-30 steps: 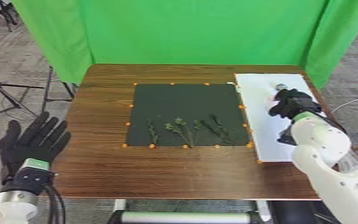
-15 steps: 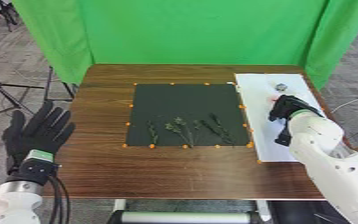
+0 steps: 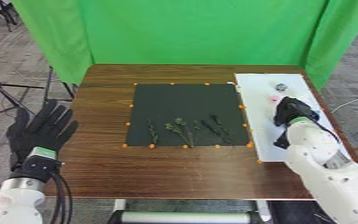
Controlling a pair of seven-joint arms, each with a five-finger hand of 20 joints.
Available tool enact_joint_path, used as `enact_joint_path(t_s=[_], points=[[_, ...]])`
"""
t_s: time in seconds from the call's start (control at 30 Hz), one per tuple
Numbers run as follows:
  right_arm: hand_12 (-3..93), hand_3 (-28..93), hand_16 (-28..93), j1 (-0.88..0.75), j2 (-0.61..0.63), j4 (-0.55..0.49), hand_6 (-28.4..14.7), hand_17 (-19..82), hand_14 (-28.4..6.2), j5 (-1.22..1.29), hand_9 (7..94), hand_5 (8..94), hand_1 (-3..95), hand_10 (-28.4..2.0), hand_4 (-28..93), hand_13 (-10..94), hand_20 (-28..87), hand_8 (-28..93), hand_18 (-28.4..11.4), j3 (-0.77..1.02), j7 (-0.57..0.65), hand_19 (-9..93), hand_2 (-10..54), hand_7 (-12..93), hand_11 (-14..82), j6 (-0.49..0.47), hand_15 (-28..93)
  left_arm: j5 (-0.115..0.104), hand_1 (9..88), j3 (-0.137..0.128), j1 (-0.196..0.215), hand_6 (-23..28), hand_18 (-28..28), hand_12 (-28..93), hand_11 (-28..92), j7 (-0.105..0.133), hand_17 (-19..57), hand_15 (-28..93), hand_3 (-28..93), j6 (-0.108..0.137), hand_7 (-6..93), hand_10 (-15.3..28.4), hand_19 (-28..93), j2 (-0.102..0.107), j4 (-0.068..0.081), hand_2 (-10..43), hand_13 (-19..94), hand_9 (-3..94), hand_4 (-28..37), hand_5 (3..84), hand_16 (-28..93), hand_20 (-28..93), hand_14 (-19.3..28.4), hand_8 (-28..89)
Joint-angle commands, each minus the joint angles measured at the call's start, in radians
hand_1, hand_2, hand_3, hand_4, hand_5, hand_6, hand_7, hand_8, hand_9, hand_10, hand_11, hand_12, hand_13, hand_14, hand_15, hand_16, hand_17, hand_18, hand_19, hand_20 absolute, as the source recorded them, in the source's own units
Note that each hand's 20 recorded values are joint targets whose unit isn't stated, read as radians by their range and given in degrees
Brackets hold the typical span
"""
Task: Arrange flowers
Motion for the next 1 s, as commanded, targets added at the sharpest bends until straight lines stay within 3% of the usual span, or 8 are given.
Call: enact_joint_path(t_s=[0.03,0.23,0.43,0.6,0.73,0.83,0.87,1.0], points=[[50.7,70,50,-0.053,-0.007,-0.113,-1.5,39,-4.8,-0.007,79.0,67.6,65.2,-9.3,-28,73,37,7,-19.2,0.035,-0.070,80,-9.5,46,21.4,0.055,46,0.009,26.4,-0.013,0.020,7.0,11.6,11,21,-0.005,-5.1,29,70,-0.011,14.9,13.6,26,-0.002,0.001,13.7,17,28.9,-28.3,35.5,-8,9,10.9,-10],[51.2,70,51,0.047,-0.043,-0.216,-1.5,39,-5.0,0.072,79.2,68.0,65.1,-9.3,-28,73,39,8,-19.3,-0.043,-0.118,79,-9.5,45,21.3,0.030,46,-0.004,26.4,-0.004,0.035,7.0,11.6,10,20,0.017,-5.2,27,70,0.009,14.4,13.2,26,-0.007,0.003,13.3,15,27.3,-28.3,35.3,-8,9,10.1,-10],[51.4,71,51,0.205,-0.167,-0.203,-1.7,39,-5.0,0.148,79.3,68.3,65.1,-9.3,-28,73,39,8,-19.3,-0.181,-0.196,79,-9.5,45,21.2,0.074,46,-0.004,26.0,-0.001,0.034,6.9,11.5,10,19,0.027,-5.2,25,70,0.013,13.9,13.0,26,-0.008,0.015,13.4,14,26.2,-28.3,35.0,-9,9,9.4,-10],[51.5,71,52,0.327,-0.249,-0.123,-1.8,39,-4.9,0.198,79.3,68.3,65.0,-9.4,-28,73,40,9,-19.3,-0.359,-0.303,79,-9.5,45,21.1,0.124,46,0.006,25.9,-0.004,0.028,6.8,11.4,10,19,0.032,-5.1,24,70,0.021,13.8,13.0,25,-0.006,0.020,13.5,14,26.0,-28.3,34.9,-8,9,9.3,-10],[51.4,71,51,0.397,-0.300,-0.054,-1.6,39,-5.0,0.209,79.3,68.2,64.8,-9.3,-28,73,40,8,-19.2,-0.488,-0.351,78,-9.5,45,21.0,0.134,45,-0.001,25.9,0.006,0.027,6.8,11.5,10,19,0.036,-5.2,24,70,0.018,13.8,12.9,26,0.000,0.022,13.5,14,26.0,-28.3,35.0,-8,9,9.3,-10],[51.3,71,51,0.427,-0.338,-0.004,-1.4,39,-5.1,0.189,79.3,68.0,64.6,-9.1,-28,73,41,8,-19.2,-0.552,-0.366,78,-9.5,45,21.0,0.101,45,-0.002,25.9,0.015,0.019,6.7,11.5,10,19,0.038,-5.2,24,70,0.018,14.0,12.9,25,0.004,0.024,13.4,14,26.0,-28.3,34.9,-8,9,9.4,-10],[51.4,71,52,0.434,-0.360,0.013,-1.4,39,-5.2,0.181,79.2,68.0,64.6,-9.0,-28,73,41,8,-19.2,-0.558,-0.362,78,-9.5,45,21.0,0.035,45,-0.004,25.9,0.018,0.017,6.7,11.5,10,19,0.042,-5.3,25,70,0.019,14.0,12.9,25,0.007,0.025,13.4,14,26.0,-28.3,34.9,-8,9,9.4,-10],[51.4,71,51,0.452,-0.388,0.068,-1.2,38,-5.4,0.141,78.7,67.2,64.7,-8.9,-28,73,41,7,-18.9,-0.614,-0.363,78,-9.5,46,21.0,0.027,45,-0.002,25.8,0.036,-0.008,6.7,11.5,10,19,0.036,-5.3,25,70,0.016,14.1,13.0,26,0.015,0.033,13.4,14,26.1,-28.3,34.9,-8,9,9.6,-10]])
